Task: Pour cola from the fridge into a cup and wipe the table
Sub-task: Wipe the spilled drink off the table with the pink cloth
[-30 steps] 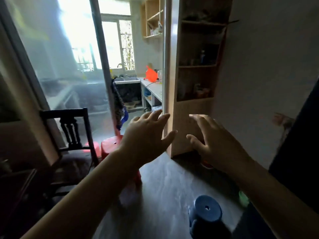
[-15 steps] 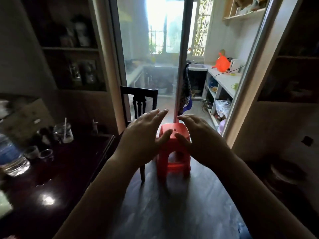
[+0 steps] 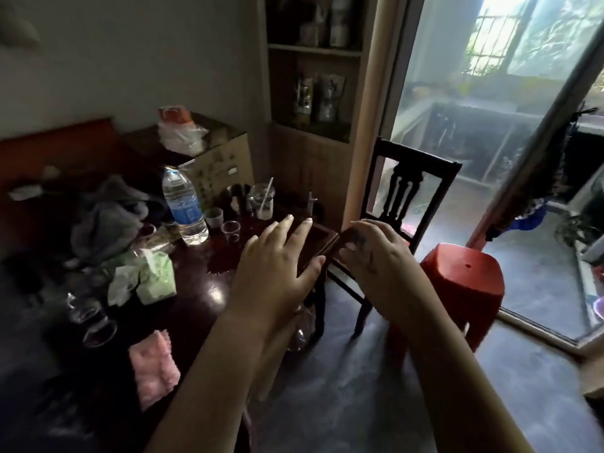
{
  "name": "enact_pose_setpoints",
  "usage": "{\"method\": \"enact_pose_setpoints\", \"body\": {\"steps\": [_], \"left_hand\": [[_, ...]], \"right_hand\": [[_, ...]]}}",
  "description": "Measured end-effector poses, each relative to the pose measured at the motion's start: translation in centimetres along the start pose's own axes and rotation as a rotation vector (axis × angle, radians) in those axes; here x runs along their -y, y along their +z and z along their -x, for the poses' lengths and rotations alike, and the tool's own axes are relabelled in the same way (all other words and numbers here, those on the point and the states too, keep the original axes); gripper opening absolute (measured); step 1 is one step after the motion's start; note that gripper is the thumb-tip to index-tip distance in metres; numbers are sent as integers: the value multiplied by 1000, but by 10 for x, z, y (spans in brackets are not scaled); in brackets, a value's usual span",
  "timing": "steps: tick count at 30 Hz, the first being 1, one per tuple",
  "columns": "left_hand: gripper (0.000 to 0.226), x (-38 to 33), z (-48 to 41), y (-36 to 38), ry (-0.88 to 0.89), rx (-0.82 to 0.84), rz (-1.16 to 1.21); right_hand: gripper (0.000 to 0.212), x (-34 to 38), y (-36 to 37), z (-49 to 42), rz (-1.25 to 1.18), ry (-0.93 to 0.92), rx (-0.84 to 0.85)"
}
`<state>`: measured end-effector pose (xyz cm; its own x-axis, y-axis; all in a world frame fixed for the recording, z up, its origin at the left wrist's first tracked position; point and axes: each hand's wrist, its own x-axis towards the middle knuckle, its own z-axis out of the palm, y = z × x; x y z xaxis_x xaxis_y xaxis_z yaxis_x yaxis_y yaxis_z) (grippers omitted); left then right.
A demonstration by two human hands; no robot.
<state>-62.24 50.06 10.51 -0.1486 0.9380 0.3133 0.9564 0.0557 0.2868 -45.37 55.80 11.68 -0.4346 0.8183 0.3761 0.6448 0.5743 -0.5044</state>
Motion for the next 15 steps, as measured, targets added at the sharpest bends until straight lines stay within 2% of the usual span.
{"method": "enact_pose_setpoints", "body": {"steps": [3,8,12,15], "left_hand": [[63,10,-6,10,-123,-34,-9],[64,7,-23,35,-285,-92,-6],[75,0,-39,56,-370,-120,-33],[69,3,-41,69,-433,-126,-62]], "right_hand": [[67,-11,13,-22,-52,-55,34],[57,-45,16,-61,-58,-145,100],[54,-78,20,-93,-86,-185,144],[54,-93,41,-109,-110,-228,197]]}}
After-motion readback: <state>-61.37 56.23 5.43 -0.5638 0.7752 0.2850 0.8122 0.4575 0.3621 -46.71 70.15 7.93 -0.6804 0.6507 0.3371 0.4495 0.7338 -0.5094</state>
